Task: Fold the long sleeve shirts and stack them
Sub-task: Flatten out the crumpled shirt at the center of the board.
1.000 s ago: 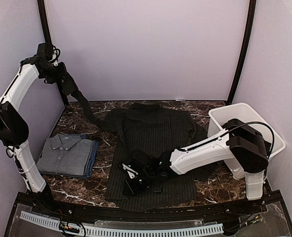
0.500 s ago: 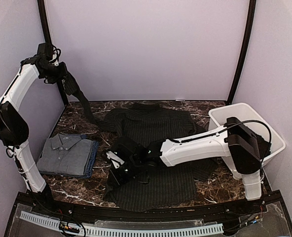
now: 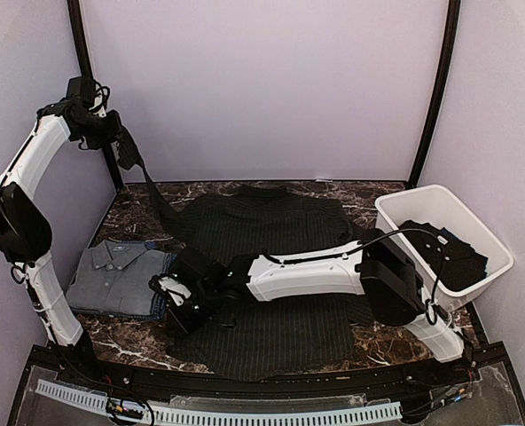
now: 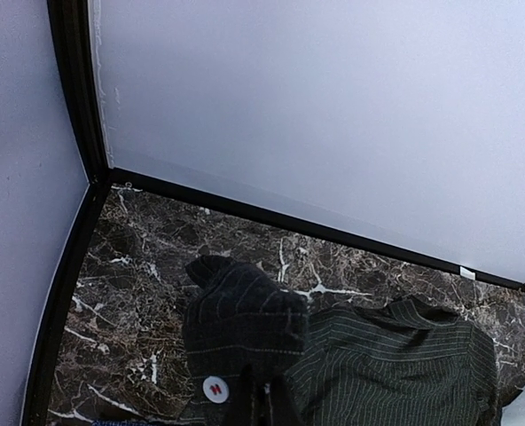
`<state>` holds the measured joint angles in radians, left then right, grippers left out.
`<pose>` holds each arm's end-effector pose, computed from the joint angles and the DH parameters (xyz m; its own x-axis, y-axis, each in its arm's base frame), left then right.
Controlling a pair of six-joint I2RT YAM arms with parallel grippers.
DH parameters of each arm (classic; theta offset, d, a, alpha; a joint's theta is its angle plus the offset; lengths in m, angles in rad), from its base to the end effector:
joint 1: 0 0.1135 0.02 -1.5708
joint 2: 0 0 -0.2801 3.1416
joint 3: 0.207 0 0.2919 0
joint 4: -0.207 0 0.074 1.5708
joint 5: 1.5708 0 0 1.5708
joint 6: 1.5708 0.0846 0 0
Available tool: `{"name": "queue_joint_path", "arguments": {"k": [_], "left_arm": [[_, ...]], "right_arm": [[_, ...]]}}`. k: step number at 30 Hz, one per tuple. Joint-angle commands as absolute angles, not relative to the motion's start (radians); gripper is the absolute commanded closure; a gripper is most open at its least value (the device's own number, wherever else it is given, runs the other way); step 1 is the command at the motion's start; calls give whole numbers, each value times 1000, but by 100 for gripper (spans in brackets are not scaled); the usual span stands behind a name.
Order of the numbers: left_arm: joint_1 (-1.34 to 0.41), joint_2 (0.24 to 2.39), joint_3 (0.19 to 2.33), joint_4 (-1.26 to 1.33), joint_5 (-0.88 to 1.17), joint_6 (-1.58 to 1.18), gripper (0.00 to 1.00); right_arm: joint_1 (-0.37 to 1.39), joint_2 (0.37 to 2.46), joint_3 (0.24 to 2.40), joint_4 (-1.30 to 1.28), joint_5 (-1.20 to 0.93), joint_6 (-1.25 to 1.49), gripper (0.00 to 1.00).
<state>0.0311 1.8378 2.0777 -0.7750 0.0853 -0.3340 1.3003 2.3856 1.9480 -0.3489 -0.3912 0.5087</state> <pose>0.4933 0.0081 0.4291 -0.4954 -0.3422 -0.7984 -0.1271 0.9378 -0.3230 0.1334 0.6017 0.1312 -0.6341 -0.6019 -0.4854 -0.7488 0.3213 0.5797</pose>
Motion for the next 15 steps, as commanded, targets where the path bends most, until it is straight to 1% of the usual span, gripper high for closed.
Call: {"name": "queue_joint_path", "arguments": {"k": [1, 2, 8, 9, 11, 12, 15], "left_arm": [[36, 1756, 2064, -674, 146, -341, 100], [35, 1746, 2035, -654, 171, -346, 100], [35, 1656, 1898, -463, 222, -367, 100], [35, 1642, 1889, -427, 230, -367, 100], [35, 1630, 1870, -386, 246, -365, 100], [35, 1624, 1859, -374, 253, -366, 100], [35, 1612, 1827, -320, 308, -372, 100]], "right_arm": [[1309, 2428, 2010, -374, -423, 480, 100], [1308, 2432, 2012, -374, -422, 481, 96], [1286, 2413, 2019, -382, -408, 470, 49], [1283, 2396, 2011, -383, -395, 464, 43], [1268, 2349, 1976, -382, -369, 458, 34], [1257, 2319, 1947, -376, -352, 458, 31], [1206, 2223, 1825, -336, -318, 474, 28]]}}
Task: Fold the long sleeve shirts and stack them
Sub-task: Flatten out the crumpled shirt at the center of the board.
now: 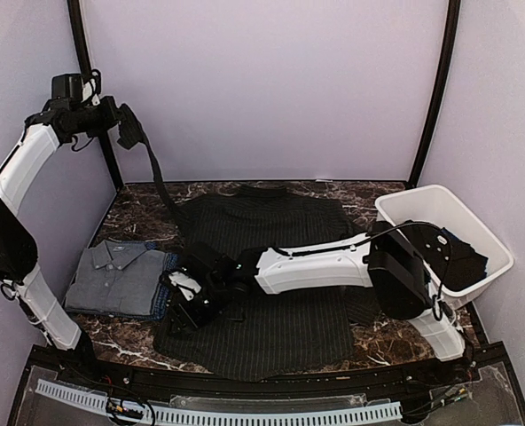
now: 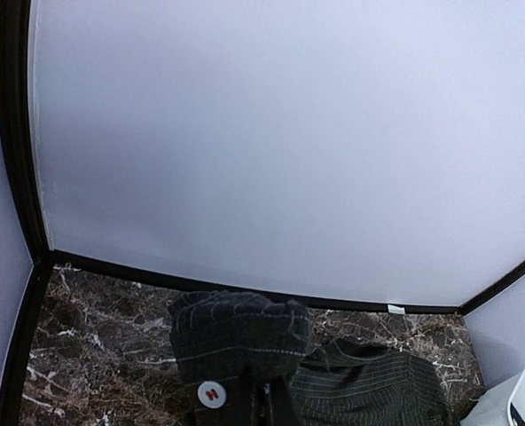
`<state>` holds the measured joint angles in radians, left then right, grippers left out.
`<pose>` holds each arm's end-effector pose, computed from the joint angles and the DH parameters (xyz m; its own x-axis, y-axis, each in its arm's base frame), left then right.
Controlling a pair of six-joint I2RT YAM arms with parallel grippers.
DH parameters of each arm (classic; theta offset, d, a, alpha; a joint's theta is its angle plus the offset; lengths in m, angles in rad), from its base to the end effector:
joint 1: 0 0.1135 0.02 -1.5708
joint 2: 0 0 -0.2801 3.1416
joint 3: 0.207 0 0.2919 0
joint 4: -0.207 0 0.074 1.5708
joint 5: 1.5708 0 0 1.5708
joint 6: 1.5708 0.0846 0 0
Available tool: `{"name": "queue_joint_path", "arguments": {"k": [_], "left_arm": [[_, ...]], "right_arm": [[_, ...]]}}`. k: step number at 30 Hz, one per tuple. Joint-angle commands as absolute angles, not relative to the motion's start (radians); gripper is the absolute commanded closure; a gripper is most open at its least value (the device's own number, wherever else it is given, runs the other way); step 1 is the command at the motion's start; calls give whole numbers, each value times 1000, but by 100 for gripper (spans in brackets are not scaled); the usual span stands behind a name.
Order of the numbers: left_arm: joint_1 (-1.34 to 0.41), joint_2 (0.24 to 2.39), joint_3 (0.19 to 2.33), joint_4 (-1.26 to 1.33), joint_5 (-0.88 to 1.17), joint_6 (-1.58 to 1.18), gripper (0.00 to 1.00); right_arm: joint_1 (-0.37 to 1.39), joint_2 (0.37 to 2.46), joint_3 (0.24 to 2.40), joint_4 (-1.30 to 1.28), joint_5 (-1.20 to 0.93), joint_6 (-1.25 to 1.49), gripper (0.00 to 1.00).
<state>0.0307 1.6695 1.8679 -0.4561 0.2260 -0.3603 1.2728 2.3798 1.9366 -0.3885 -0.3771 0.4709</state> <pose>0.4675 -0.0046 0.4675 -0.3042 -0.3531 -0.8848 0.0849 0.9150 -0.3944 0.1491 0.5916 0.1257 -0.6296 -0.6133 -0.4768 -0.7585 0.3525 0.5481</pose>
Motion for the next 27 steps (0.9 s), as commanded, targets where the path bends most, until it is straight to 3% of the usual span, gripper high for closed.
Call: {"name": "queue_joint_path", "arguments": {"k": [1, 6, 14, 27], "left_arm": [[35, 1601, 1803, -306, 328, -376, 100], [35, 1545, 1670, -146, 441, -394, 100], [35, 1593, 1677, -127, 519, -417, 100], [32, 1642, 1644, -92, 569, -432, 100]], "right_arm": [[1186, 2192, 1777, -319, -303, 481, 28], [1075, 2074, 1577, -248, -251, 542, 30], [934, 2042, 1432, -245, -105, 581, 38], [801, 2165, 1468, -326, 47, 537, 43]]}}
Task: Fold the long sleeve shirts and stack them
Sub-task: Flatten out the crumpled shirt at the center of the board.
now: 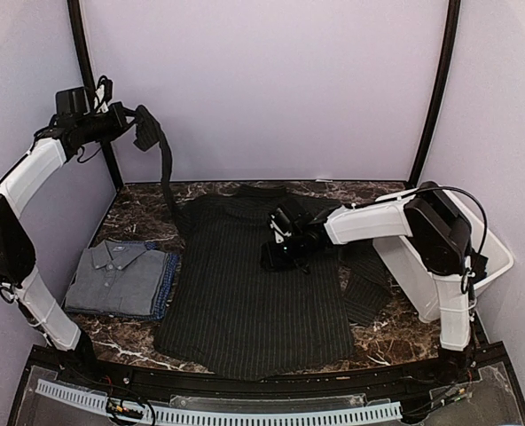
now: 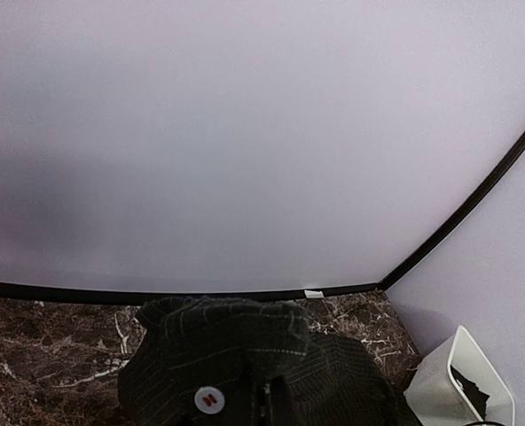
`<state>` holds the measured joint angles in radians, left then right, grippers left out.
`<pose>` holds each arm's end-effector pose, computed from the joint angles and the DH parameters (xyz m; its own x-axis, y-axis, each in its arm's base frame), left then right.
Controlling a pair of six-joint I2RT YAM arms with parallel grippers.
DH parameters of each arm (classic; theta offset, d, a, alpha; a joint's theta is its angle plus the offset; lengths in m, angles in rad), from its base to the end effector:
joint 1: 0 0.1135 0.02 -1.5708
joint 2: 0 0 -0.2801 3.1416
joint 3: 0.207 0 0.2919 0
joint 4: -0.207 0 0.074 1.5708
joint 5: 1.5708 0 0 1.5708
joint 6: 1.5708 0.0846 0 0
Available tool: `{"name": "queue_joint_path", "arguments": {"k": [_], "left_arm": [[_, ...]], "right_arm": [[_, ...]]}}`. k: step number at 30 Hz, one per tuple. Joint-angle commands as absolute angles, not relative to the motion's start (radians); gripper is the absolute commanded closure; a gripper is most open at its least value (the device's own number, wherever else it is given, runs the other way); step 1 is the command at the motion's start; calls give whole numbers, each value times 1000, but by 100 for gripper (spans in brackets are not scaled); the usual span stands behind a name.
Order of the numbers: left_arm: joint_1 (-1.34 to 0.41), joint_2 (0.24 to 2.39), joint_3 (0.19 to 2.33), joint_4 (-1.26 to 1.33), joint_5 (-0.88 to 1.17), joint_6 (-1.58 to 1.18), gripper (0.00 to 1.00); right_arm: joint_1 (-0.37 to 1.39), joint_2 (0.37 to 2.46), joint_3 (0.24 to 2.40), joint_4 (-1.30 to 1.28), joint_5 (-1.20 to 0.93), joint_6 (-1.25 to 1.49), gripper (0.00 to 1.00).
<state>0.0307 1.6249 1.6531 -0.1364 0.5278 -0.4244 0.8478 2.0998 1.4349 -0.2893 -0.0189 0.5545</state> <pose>0.4663 -0.0283 0.4453 -0.2935 -0.3649 -0.8836 0.3875 0.7995 -0.4589 0.3395 0.3871 0.0969 -0.8574 -0.1761 -0.4835 -0.3593 0.8775 0.3176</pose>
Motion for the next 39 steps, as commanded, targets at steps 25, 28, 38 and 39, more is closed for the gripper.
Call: {"name": "queue_joint_path", "arguments": {"k": [25, 28, 38, 39], "left_arm": [[-305, 1593, 1412, -148, 760, -348, 100], [-411, 1578, 1314, -140, 779, -352, 100], [-642, 1687, 1192, -167, 701, -371, 92], [-657, 1692, 1196, -183, 675, -372, 86]], "right_arm": [[753, 1868, 1411, -276, 20, 503, 37], [753, 1791, 1333, -241, 36, 513, 36], [790, 1701, 1131, -146, -29, 560, 33], [800, 1705, 1128, -146, -27, 564, 32]]}}
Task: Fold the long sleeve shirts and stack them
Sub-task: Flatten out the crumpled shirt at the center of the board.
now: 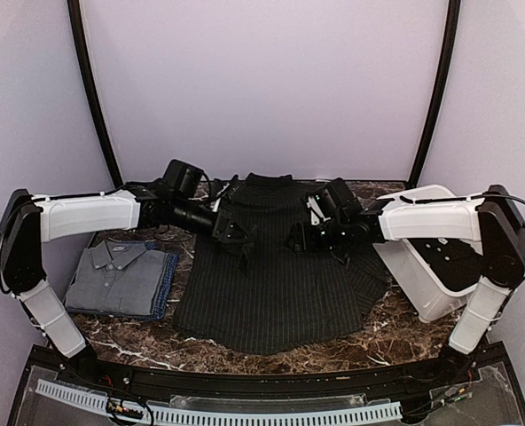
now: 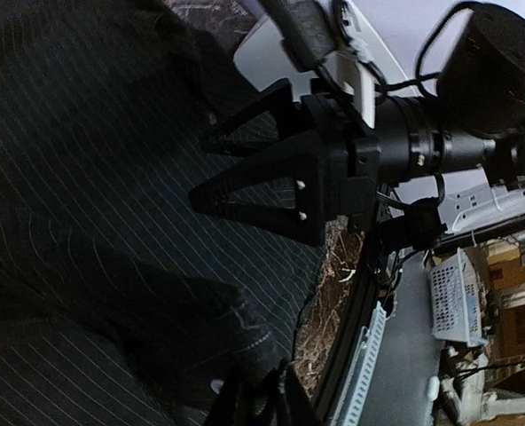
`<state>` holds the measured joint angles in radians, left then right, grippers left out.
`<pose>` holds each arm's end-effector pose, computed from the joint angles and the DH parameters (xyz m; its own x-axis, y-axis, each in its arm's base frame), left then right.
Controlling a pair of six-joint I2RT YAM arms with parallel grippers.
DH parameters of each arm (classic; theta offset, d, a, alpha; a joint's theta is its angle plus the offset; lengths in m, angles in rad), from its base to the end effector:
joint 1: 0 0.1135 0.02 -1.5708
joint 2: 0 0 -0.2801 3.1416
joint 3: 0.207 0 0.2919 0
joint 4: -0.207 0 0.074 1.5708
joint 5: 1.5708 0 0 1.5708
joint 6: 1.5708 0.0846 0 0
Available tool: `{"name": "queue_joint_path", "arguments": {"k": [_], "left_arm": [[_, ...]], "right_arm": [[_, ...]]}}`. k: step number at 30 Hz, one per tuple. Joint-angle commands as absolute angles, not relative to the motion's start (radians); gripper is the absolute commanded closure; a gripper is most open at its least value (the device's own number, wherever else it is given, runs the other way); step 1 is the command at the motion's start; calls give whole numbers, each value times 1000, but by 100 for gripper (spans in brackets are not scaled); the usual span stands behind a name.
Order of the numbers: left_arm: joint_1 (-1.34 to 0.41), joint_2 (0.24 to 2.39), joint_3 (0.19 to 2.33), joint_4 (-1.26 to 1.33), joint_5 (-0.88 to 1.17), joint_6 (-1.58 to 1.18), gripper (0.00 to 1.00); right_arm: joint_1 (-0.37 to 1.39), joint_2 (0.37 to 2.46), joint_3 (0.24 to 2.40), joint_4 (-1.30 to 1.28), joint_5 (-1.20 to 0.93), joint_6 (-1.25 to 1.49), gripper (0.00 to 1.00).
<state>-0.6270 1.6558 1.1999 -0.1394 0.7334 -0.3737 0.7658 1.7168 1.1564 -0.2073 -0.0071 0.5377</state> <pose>0.3231 -0.3040 0.2439 -0.7457 0.2054 -0.6338 0.6579 0.3774 -0.6517 0.3230 0.3114 0.1795 -0.7868 -0.0461 -0.6155 -0.3421 0.8626 0.3727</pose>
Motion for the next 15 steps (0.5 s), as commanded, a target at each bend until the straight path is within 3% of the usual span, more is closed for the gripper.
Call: {"name": "queue_joint_path", "arguments": {"k": [1, 2, 7, 15], "left_arm": [[-662, 1691, 1197, -189, 658, -376, 79], [-666, 1687, 1192, -196, 621, -381, 70], [-667, 1630, 1174, -254, 446, -425, 51], [-667, 1511, 1093, -383, 175, -510, 50]], "right_arm": [[809, 1707, 1124, -144, -23, 565, 32], [820, 1710, 1122, -142, -18, 567, 31], [851, 1723, 1113, -128, -9, 585, 31], [912, 1743, 1113, -158, 11, 607, 31]]}}
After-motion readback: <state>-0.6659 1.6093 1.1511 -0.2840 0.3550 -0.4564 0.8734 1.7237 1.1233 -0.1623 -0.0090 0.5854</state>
